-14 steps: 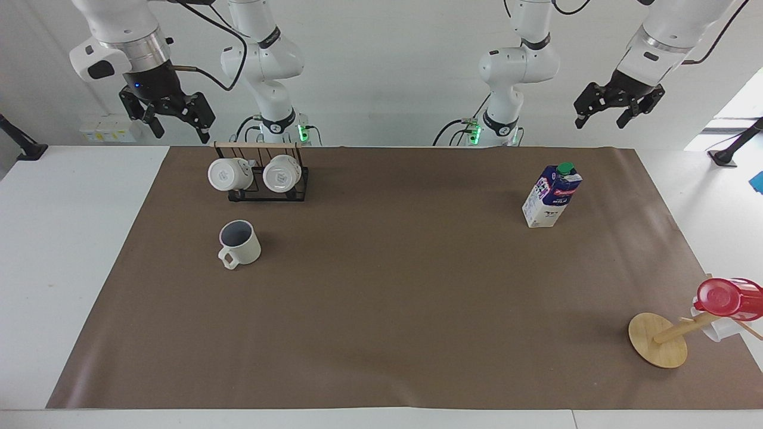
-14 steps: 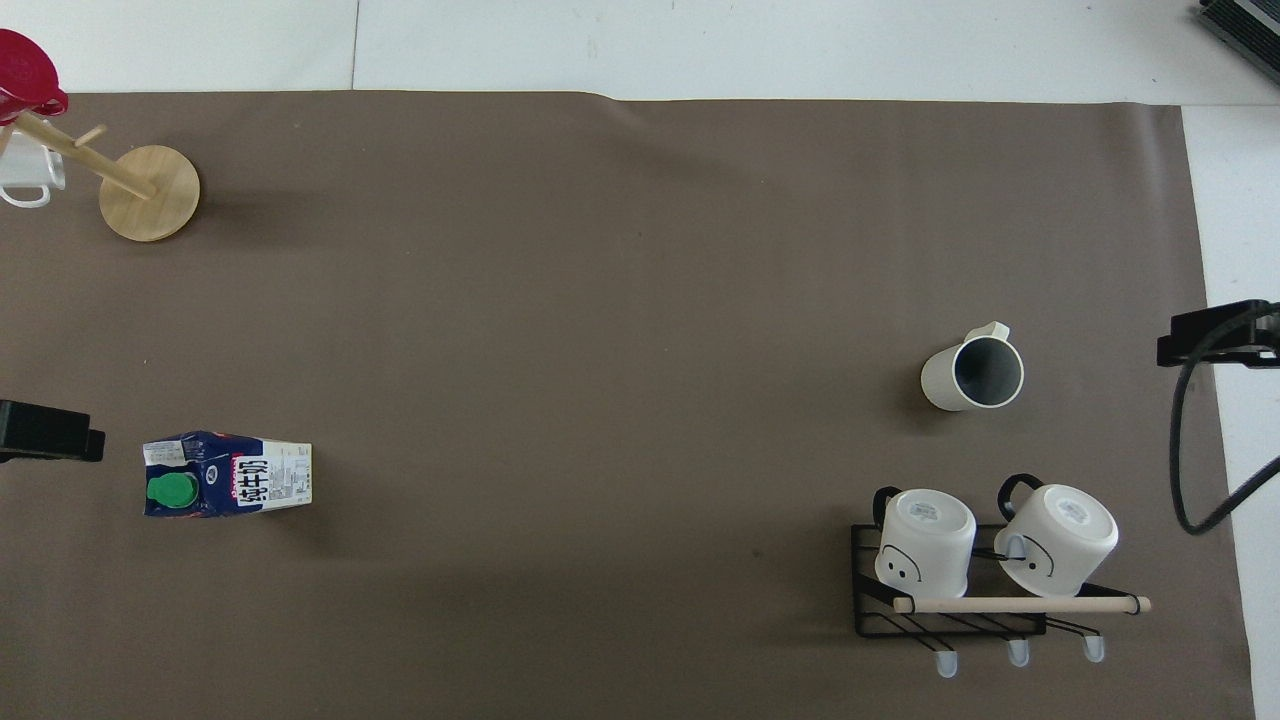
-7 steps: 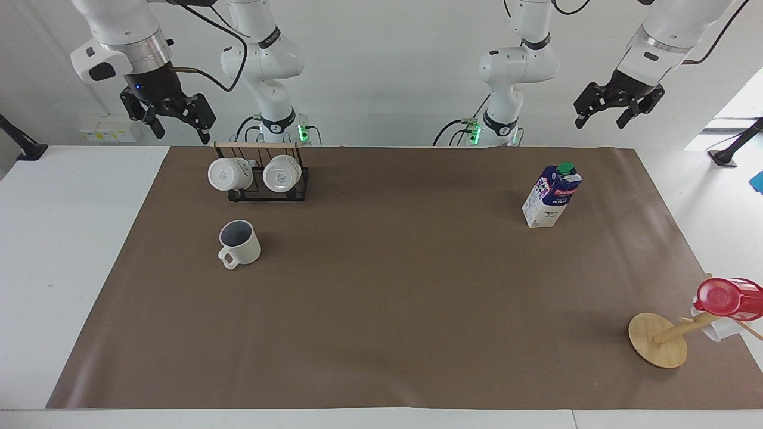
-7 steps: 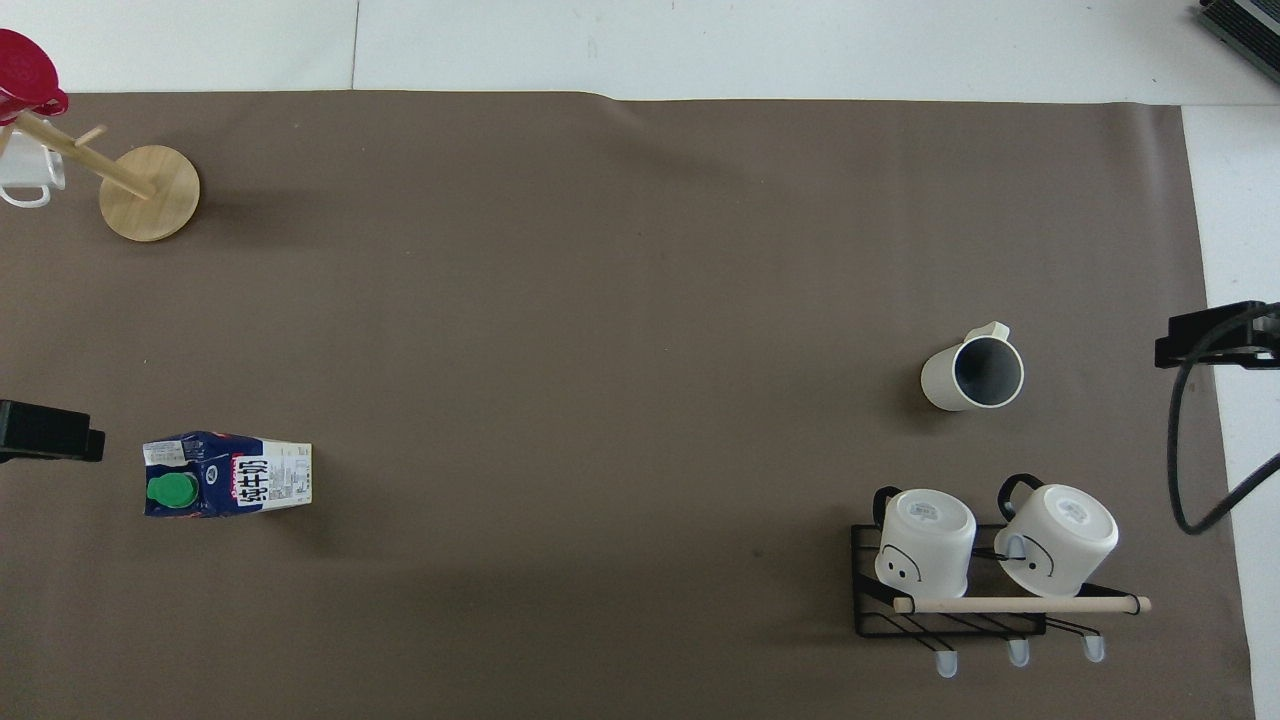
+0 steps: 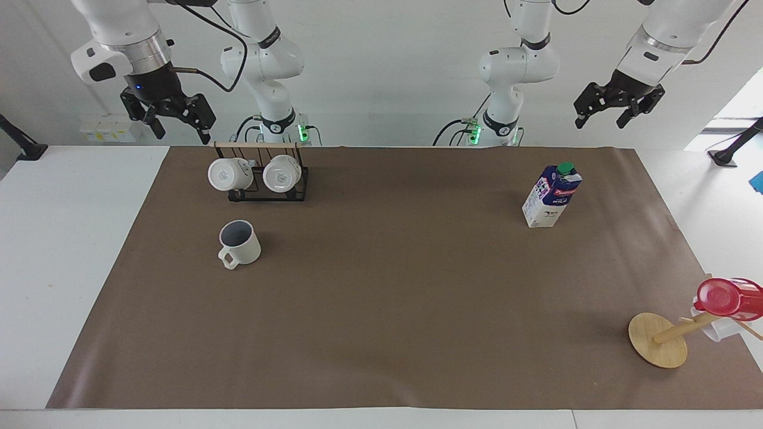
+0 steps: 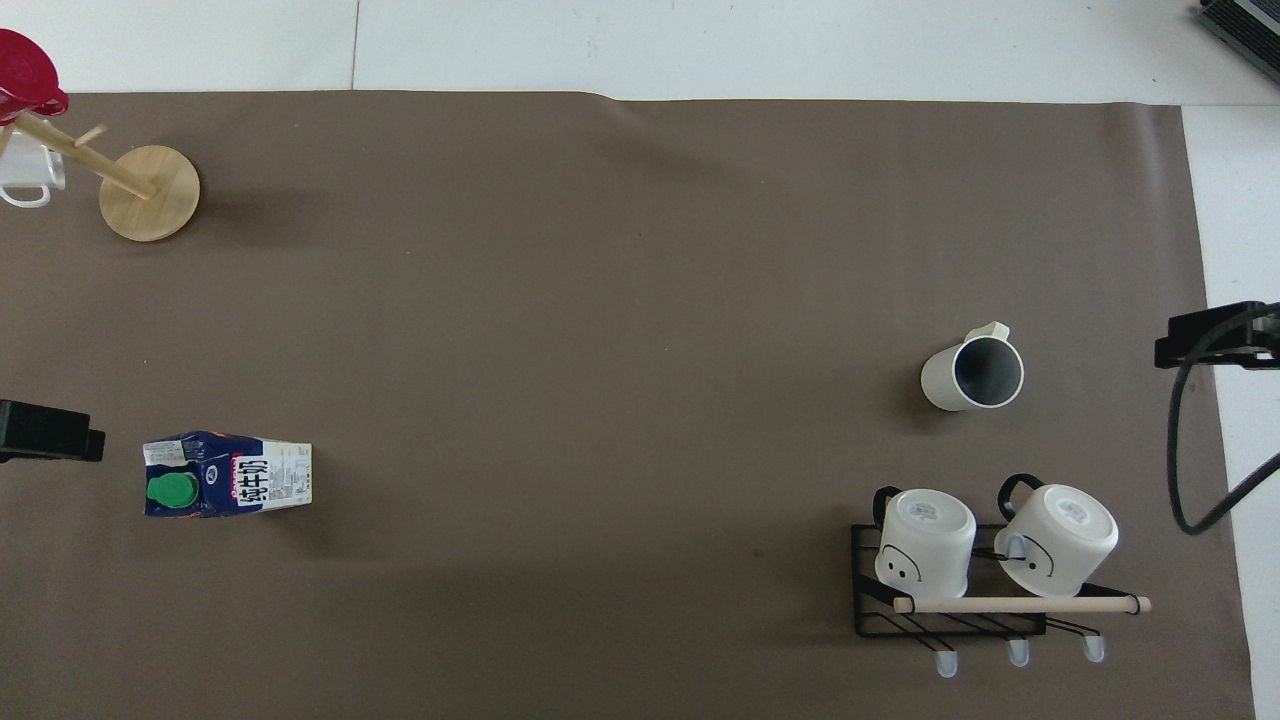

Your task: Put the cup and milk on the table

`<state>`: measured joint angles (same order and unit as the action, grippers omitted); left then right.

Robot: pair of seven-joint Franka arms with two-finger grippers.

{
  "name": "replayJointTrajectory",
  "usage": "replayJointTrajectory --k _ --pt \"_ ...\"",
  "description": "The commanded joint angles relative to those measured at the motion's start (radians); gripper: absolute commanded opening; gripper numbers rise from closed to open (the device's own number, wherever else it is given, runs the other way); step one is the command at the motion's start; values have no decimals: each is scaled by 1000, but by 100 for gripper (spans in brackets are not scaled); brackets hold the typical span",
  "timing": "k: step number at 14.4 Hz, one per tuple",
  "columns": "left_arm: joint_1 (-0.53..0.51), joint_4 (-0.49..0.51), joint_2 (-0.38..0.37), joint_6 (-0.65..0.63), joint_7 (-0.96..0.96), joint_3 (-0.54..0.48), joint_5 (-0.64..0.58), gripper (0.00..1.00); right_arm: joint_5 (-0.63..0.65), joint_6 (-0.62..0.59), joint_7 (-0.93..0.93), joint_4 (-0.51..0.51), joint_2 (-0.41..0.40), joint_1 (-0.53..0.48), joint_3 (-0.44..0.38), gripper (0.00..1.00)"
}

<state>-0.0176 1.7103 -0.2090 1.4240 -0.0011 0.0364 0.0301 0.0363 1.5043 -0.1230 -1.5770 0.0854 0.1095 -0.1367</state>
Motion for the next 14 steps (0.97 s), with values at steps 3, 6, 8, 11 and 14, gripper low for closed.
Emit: replayJointTrajectory --k 3,6,8,11,14 --pt "-12 15 -17 -4 6 5 -6 100 -19 5 -3 -29 28 -13 5 100" --pt "-12 15 -17 -5 6 5 -4 100 -19 5 -3 -31 28 -13 5 100" --pt "-12 15 -17 -5 6 5 -6 100 -19 5 -3 -31 28 -13 5 100" --pt "-12 15 -17 -5 6 5 -6 100 -19 5 -3 -31 28 -13 5 100" --pt "-12 15 -17 -5 6 5 -6 100 -19 13 -6 -43 28 -8 5 100"
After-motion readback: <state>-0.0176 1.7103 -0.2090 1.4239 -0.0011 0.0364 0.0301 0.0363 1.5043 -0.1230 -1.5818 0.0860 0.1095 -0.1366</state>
